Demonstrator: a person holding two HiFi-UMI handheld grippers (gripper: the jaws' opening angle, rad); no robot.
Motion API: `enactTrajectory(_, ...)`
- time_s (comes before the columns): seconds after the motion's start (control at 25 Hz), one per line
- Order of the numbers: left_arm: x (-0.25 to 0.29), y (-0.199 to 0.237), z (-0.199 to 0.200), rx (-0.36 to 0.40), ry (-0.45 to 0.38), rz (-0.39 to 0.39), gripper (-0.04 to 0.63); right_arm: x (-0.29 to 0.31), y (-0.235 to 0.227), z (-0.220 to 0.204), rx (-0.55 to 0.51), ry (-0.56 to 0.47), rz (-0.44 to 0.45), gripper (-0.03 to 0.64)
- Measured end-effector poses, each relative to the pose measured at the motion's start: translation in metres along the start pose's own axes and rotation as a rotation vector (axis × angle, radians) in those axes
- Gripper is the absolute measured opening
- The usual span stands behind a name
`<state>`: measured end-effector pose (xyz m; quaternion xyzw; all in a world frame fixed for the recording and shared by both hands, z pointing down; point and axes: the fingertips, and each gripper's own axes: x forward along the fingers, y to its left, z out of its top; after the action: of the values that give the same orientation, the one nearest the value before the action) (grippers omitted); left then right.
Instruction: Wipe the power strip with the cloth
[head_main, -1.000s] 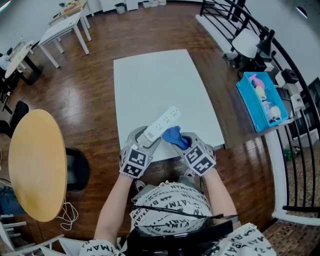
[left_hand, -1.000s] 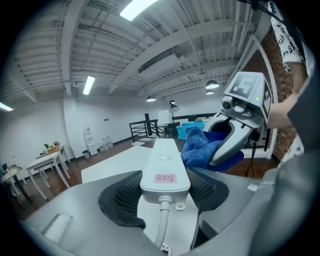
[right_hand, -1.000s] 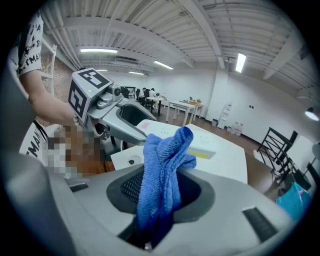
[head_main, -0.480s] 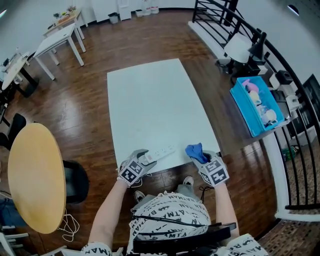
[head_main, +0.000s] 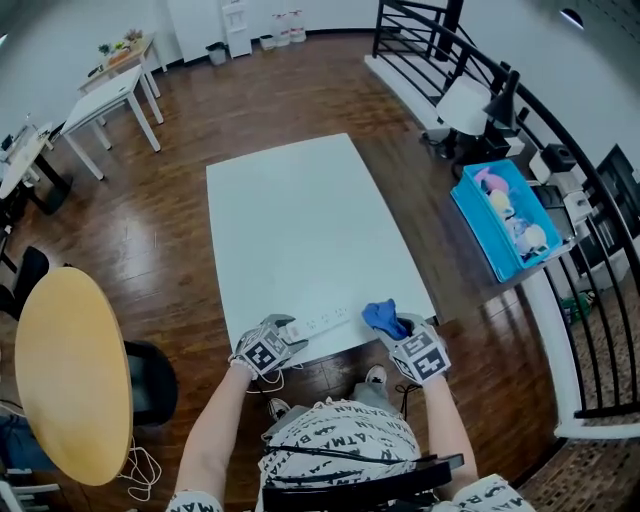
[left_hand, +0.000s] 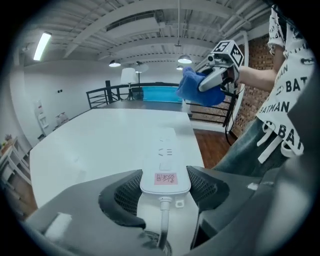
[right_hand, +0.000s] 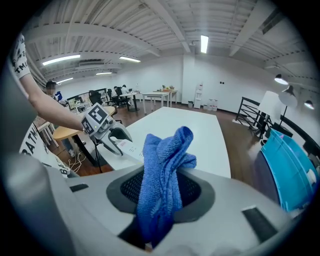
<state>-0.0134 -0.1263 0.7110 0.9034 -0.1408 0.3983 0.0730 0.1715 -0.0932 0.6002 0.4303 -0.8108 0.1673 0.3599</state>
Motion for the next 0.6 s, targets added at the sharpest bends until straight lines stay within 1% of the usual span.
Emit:
enactTrajectory(0.12, 0.008, 0.003, -0.011, 0.004, 0.059, -0.002, 0.279, 0.005, -0.002, 0.003, 0.034, -0.001, -0.008, 0.137)
enactTrajectory(0.24, 0.014, 0.005, -0.02, 0.01, 0.105, 0.006, 0.281, 0.012, -0.002, 0.007, 0.104, -0.029, -0.005, 0.137)
enactTrajectory(0.32, 0.018, 0.005, -0.024, 0.0, 0.127, 0.009, 0.282, 0.016, -0.004, 0.01, 0.143, -0.056, -0.004, 0.138)
enactTrajectory(0.4, 0.02, 0.007, -0.026, -0.021, 0.126, 0.016, 0.291, 0.018, -0.007, 0.017, 0.165, -0.089, -0.012, 0.137)
enactTrajectory(0.48, 0.018, 0.009, -0.024, -0.038, 0.107, 0.028, 0.3, 0.02, -0.01, 0.022, 0.169, -0.105, -0.028, 0.135)
enactTrajectory(0.6, 0.008, 0.016, -0.02, -0.084, 0.049, 0.048, 0.348, 0.024, -0.015, 0.029, 0.177, -0.119, -0.038, 0.133)
